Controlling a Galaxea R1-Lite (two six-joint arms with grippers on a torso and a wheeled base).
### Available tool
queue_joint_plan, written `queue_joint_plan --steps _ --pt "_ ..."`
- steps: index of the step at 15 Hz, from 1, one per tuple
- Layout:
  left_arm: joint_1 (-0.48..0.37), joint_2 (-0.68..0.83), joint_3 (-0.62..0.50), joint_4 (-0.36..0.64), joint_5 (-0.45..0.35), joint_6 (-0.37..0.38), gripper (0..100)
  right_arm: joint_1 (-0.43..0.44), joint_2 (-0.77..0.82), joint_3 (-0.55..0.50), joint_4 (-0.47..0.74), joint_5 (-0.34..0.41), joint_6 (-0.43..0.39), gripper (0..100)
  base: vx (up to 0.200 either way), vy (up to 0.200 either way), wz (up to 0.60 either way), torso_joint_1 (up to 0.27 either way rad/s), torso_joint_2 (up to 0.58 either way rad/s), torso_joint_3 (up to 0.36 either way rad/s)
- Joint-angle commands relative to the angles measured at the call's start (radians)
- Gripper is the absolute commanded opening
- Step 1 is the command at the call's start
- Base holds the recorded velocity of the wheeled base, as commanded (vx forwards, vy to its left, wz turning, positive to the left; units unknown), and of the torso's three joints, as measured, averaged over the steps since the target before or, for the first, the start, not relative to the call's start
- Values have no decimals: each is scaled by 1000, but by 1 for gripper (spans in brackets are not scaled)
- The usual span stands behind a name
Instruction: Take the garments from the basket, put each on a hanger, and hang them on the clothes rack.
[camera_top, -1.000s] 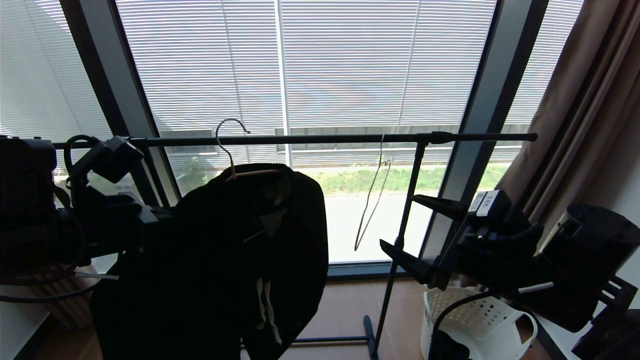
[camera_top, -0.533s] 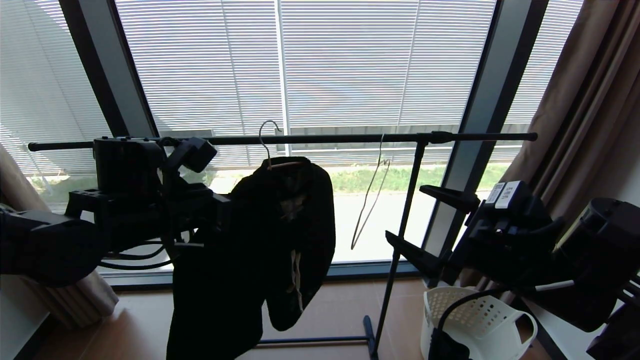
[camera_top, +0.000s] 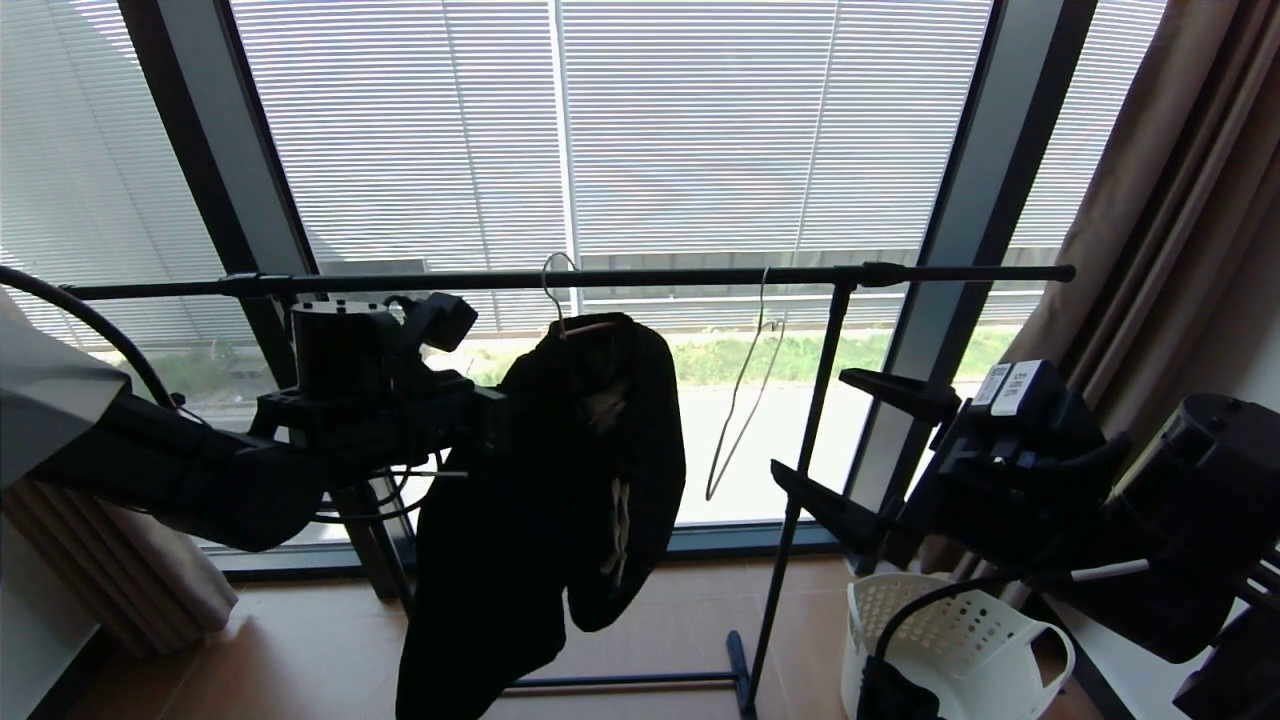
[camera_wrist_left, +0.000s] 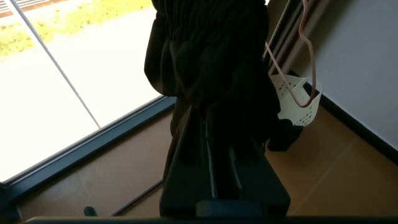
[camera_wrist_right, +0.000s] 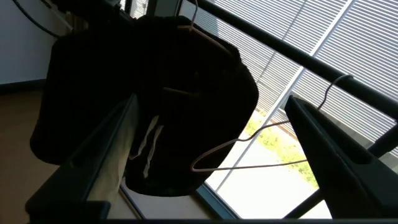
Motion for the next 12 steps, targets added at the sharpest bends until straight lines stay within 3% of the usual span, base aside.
queue_joint_plan --steps 1,2,12 --pt "-1 53 -59 0 29 -18 0 1 6 1 -2 1 -1 100 0 0 0 0 0 0" --pt "-1 85 -109 0 54 -38 0 -1 6 1 0 1 -1 100 0 0 0 0 0 0" --pt "-17 207 -243 0 66 -48 0 1 7 8 -2 1 -2 100 0 0 0 0 0 0"
